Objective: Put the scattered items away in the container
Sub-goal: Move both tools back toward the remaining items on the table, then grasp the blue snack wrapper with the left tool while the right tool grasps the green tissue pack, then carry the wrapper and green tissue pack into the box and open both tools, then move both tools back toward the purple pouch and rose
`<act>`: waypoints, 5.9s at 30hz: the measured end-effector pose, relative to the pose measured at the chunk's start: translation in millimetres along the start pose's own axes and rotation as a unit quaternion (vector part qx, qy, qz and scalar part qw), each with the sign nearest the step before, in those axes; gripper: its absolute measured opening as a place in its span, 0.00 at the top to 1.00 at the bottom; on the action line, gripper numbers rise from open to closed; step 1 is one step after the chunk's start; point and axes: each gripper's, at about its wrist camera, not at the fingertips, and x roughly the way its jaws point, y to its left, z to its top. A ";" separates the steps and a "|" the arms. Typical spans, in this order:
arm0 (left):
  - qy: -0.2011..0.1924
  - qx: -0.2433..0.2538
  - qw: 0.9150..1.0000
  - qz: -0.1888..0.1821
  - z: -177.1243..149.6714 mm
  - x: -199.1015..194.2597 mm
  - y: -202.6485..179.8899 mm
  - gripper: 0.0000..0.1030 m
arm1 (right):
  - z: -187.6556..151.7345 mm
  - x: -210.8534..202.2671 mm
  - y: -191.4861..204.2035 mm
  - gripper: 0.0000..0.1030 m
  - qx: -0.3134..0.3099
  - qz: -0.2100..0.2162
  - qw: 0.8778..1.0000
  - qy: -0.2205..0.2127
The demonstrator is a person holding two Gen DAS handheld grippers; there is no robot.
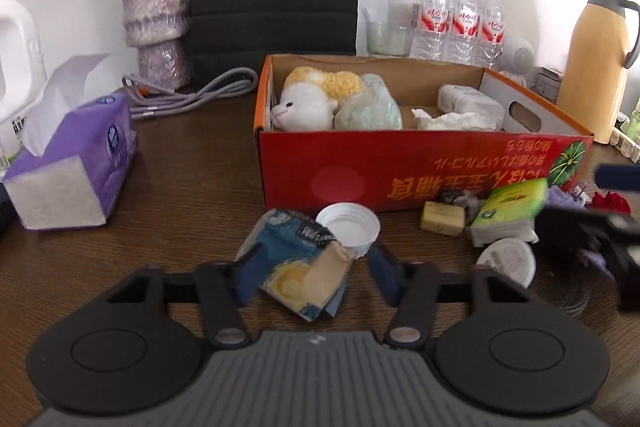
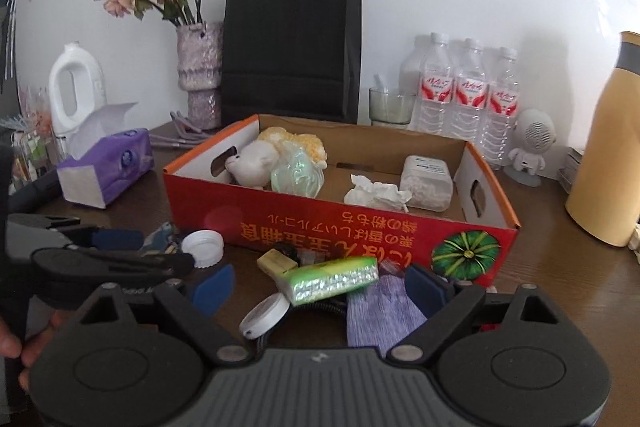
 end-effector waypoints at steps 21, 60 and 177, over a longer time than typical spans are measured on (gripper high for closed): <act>-0.064 0.045 0.996 -0.030 -21.9 -90.2 -4.2 0.95 | 9.9 5.2 -11.5 0.97 0.044 -0.009 0.999 0.012; 0.034 0.053 0.986 -0.152 -91.6 -140.2 -13.3 0.28 | -68.6 -109.9 -28.2 0.74 0.095 0.123 0.974 0.165; -0.140 -0.033 0.989 0.030 115.4 -26.7 -11.7 0.00 | 96.4 26.8 -113.7 0.14 0.160 -0.026 0.987 -0.010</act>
